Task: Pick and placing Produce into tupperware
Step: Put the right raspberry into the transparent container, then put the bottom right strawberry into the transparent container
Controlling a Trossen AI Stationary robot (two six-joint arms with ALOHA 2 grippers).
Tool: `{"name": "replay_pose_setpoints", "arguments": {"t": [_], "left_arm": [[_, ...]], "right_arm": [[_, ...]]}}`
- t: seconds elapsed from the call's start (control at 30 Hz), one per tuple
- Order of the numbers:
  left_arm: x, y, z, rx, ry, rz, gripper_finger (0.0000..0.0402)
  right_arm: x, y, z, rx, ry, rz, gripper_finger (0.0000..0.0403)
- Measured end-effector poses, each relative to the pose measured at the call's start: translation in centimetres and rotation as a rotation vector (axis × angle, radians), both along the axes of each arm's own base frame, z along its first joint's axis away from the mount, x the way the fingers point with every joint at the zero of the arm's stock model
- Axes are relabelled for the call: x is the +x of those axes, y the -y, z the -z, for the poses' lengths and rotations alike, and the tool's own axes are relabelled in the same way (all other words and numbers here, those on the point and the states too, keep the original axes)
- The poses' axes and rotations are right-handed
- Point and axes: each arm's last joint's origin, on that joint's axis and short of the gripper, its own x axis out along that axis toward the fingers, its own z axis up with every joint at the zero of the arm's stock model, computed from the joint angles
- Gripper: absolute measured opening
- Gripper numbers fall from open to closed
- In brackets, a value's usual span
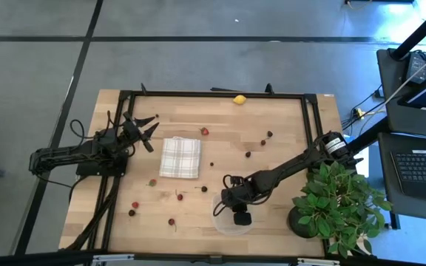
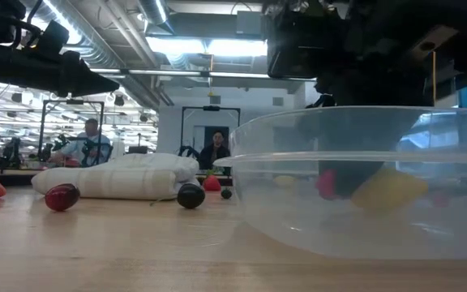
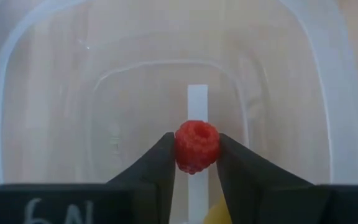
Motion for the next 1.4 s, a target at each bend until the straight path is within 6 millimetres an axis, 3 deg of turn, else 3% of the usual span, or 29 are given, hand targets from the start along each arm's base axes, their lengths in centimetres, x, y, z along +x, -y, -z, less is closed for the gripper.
{"name": "replay_pose_setpoints", "arguments": {"t": [0.43,0.73,0.93,1.1,1.27,1.4], "left_arm": [[0.0,0.0,0.0,0.000,0.000,0.000,0.0126],[0.0,0.0,0.0,0.000,0.000,0.000,0.0126],[0.0,0.0,0.0,-0.001,0.001,0.000,0.0126],[0.0,0.0,0.0,-0.001,0.001,0.000,0.0126],[0.0,0.0,0.0,-0.001,0.001,0.000,0.0126],[0.0,0.0,0.0,-0.003,0.003,0.001,0.0126]], "right_arm": [[-0.3,0.0,-0.2,0.037,-0.028,-0.021,0.0174],[-2.0,0.9,-5.1,0.010,0.038,0.010,0.0176],[-5.9,3.8,-8.5,-0.150,-0.088,0.353,0.0176],[-8.5,6.3,-10.1,-0.247,-0.180,0.608,0.0176],[-9.7,8.3,-10.2,-0.304,-0.296,0.803,0.0176],[-9.9,9.2,-9.0,-0.292,-0.371,0.869,0.0176]]}}
